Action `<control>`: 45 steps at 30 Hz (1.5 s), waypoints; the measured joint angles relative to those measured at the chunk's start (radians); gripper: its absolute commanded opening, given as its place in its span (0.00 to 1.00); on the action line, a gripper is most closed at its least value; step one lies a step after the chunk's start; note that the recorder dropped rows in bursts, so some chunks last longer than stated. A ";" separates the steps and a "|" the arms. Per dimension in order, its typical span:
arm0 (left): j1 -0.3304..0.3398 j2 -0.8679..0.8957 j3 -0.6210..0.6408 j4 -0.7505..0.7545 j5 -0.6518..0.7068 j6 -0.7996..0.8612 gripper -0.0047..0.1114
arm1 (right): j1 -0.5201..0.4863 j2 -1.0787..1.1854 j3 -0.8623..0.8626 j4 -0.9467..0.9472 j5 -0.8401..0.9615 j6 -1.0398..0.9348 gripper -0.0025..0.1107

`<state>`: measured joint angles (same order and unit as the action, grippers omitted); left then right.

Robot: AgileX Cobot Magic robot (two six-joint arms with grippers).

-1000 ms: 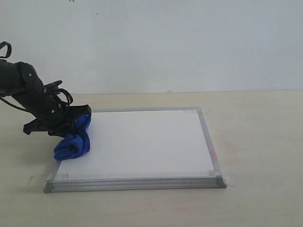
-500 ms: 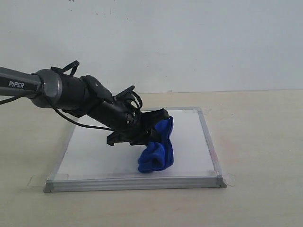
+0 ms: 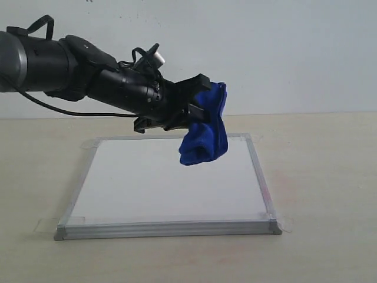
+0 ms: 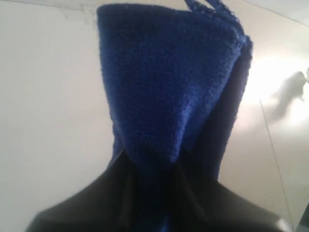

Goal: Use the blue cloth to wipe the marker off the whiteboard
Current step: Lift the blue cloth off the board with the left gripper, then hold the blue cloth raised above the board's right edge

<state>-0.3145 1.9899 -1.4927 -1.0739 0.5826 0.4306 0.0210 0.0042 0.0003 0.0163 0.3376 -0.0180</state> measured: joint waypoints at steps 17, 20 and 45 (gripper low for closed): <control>-0.245 0.105 0.000 -0.341 -0.283 0.008 0.07 | 0.000 0.000 0.000 0.000 0.000 0.000 0.02; -0.247 0.138 -0.005 -0.358 -0.260 0.024 0.07 | 0.000 0.000 0.000 0.000 0.000 0.000 0.02; -0.249 0.281 -0.216 -0.359 -0.307 -0.029 0.07 | 0.000 0.000 0.000 0.000 0.000 0.000 0.02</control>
<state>-0.5638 2.2713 -1.7090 -1.4327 0.2756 0.4012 0.0210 0.0042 0.0003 0.0163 0.3376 -0.0180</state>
